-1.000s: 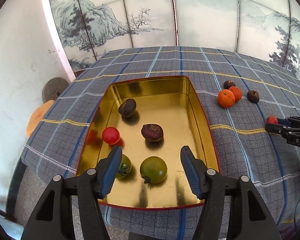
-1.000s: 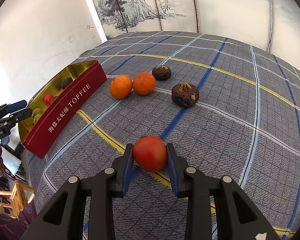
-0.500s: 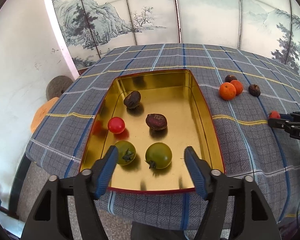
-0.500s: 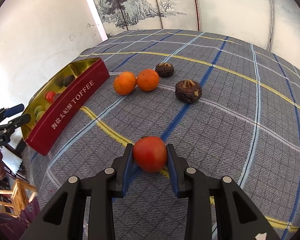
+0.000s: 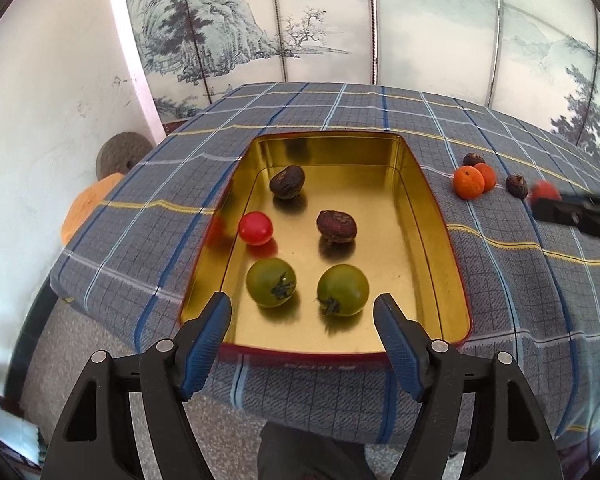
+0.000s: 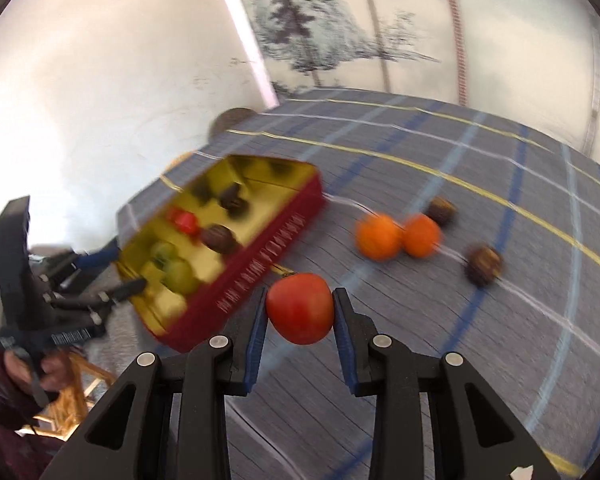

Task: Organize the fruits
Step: 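Carry the red tomato to the tin with the right gripper and release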

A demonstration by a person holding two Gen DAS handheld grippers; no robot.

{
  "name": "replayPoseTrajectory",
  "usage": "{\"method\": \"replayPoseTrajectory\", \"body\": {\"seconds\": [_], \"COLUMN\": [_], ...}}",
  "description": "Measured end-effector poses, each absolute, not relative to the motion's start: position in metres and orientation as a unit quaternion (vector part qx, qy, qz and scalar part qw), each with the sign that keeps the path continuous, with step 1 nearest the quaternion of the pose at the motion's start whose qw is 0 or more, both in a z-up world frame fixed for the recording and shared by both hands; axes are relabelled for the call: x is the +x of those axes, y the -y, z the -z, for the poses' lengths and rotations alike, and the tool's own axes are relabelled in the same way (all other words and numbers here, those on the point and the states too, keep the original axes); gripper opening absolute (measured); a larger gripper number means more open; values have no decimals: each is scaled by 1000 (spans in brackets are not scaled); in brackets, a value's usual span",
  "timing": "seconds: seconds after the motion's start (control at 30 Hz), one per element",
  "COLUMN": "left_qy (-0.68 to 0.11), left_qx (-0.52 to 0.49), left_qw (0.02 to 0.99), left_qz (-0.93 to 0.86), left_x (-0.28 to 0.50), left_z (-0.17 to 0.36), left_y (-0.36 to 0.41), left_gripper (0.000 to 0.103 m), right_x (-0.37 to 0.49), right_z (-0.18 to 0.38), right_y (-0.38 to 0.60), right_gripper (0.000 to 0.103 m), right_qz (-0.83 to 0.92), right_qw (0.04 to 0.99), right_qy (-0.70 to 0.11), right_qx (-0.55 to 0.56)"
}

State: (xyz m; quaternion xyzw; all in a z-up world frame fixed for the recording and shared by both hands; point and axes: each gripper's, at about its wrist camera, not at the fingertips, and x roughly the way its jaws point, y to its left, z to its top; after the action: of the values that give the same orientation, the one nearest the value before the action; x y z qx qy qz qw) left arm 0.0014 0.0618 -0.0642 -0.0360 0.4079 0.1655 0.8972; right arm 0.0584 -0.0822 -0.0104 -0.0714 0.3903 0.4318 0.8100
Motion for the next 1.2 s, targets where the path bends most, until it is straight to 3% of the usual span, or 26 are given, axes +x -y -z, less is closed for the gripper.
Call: {"method": "replayPoseTrajectory", "body": {"seconds": [0.53, 0.6, 0.67, 0.77, 0.9, 1.2], "left_qy": [-409, -413, -416, -414, -404, -379], "left_qx": [-34, -32, -32, -32, -27, 19], "left_qw": [892, 890, 888, 892, 903, 925], "left_qz": [-191, -192, -192, -181, -144, 4], "left_x": [-34, -35, -36, -37, -36, 14], "left_z": [55, 56, 57, 55, 50, 15], "left_y": [-75, -75, -75, -74, -64, -3], "left_gripper": [75, 75, 75, 75, 75, 75], "right_x": [108, 108, 105, 99, 89, 102], "right_z": [33, 25, 11, -8, -6, 50], "right_y": [-70, -67, -56, -20, 56, 228], "right_gripper": [32, 43, 52, 58, 76, 76], "right_qz": [-471, -478, -486, -473, -417, -227], "right_qw": [756, 758, 771, 798, 838, 880], "right_qy": [-446, -439, -410, -373, -348, -406], "right_qx": [-89, -63, -33, -19, -53, -97]}}
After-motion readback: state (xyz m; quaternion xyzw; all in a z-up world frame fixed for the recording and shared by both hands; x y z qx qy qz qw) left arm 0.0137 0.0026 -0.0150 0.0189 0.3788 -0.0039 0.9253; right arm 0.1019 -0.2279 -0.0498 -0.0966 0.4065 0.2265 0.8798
